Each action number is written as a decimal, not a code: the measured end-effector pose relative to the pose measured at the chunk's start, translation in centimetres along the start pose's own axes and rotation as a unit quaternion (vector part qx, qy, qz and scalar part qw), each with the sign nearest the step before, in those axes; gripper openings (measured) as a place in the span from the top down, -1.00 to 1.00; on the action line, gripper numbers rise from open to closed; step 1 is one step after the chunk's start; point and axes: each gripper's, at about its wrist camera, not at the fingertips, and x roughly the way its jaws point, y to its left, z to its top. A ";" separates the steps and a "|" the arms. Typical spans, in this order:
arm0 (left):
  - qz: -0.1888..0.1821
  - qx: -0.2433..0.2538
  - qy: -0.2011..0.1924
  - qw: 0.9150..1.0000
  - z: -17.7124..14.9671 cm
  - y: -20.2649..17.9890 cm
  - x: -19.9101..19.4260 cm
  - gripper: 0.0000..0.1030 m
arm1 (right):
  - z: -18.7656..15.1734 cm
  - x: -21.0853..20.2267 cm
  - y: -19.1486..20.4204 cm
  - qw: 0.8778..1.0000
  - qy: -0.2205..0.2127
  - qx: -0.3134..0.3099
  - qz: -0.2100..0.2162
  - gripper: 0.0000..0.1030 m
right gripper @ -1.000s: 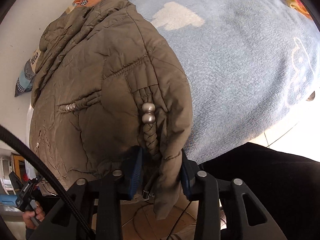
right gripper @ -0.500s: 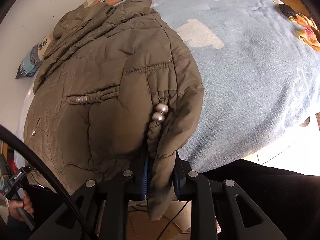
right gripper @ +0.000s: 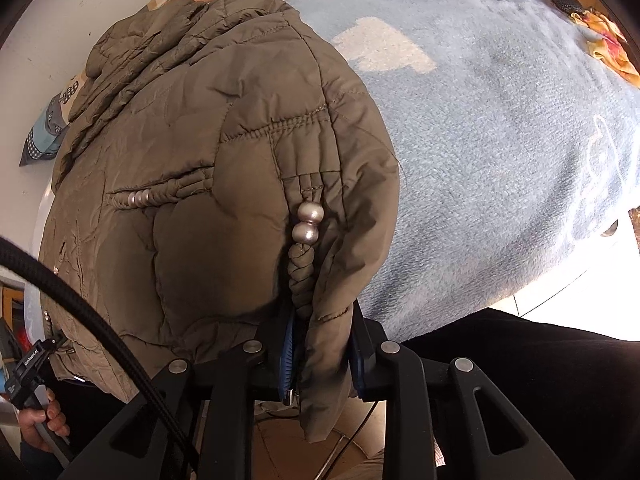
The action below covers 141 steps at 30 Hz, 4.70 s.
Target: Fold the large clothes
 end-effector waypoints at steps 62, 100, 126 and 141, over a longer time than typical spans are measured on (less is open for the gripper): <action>0.047 0.064 -0.065 0.995 -1.2 -3.5 -2.1 0.63 | -0.4 -1.1 0.9 0.998 -0.043 -0.021 0.031 0.59; 0.033 0.008 0.006 0.999 -3.2 -0.5 -2.0 0.58 | -3.1 0.0 0.0 0.998 0.014 0.040 0.039 0.73; 0.055 0.035 -0.030 0.997 -2.6 -2.6 -1.3 0.65 | -3.3 -0.4 -0.5 0.998 0.008 0.051 0.048 0.76; 0.092 0.081 -0.094 0.988 -3.3 -6.5 -3.1 0.66 | -3.6 -3.2 0.0 0.994 -0.031 0.035 0.094 0.77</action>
